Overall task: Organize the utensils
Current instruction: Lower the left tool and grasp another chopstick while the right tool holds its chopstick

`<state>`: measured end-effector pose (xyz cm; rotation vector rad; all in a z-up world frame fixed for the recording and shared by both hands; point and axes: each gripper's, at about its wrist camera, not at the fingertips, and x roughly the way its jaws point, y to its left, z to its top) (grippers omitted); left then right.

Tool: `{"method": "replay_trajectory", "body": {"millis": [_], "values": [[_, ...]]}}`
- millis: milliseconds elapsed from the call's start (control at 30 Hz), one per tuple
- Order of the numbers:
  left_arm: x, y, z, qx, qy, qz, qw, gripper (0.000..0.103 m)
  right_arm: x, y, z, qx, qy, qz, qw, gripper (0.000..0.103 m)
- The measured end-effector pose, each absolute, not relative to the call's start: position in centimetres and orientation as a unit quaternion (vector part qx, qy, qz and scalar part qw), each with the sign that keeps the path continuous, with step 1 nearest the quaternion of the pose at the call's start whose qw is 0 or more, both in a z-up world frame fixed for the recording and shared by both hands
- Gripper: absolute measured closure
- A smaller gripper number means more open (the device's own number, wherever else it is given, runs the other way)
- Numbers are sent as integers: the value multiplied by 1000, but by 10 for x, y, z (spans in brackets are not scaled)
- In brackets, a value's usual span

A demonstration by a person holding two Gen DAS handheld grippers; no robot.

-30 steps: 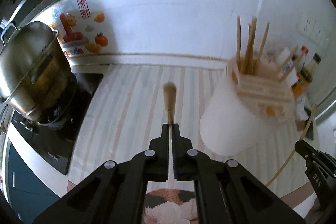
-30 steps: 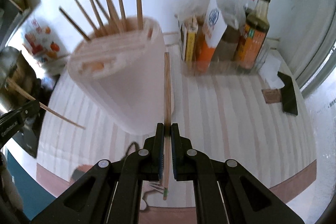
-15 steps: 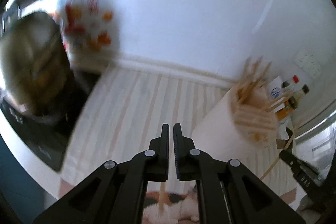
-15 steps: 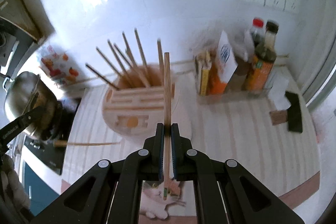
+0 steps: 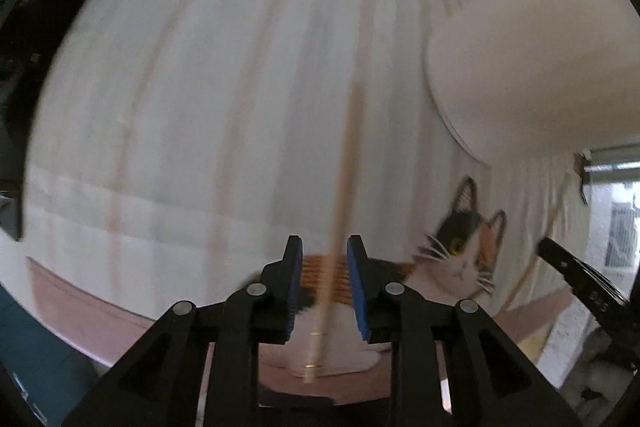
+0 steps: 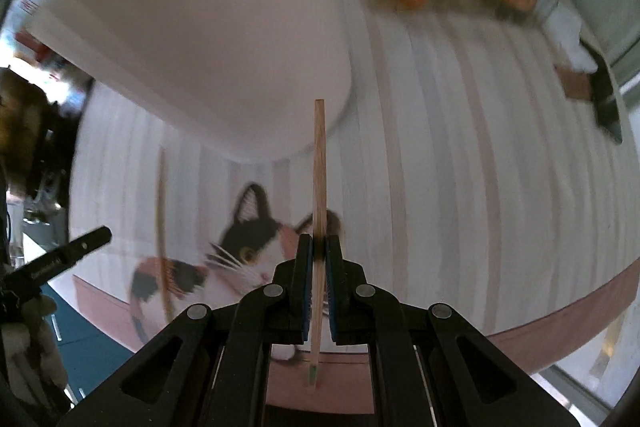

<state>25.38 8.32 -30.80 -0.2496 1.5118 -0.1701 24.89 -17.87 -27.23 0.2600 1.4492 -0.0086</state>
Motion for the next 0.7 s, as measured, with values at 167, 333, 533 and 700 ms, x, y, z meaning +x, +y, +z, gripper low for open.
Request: {"method": "replay_trajectory", "body": {"millis": [167,333,533,700], "values": [[256,50,-323,-54,691,-75,717,72,241,-181,-292,112,676,-18,728,97],[256,42,-326,-24,682,-48,730,76,237,-184,-298,109,679,-27,726,97],[254,65,-297,-50,660,-44,748,73,232,-189,-289,109,668,-28,735,97],[262,67,-322,-23,687,-30,726,73,235,-190,-288,114,665,-27,738,97]]}}
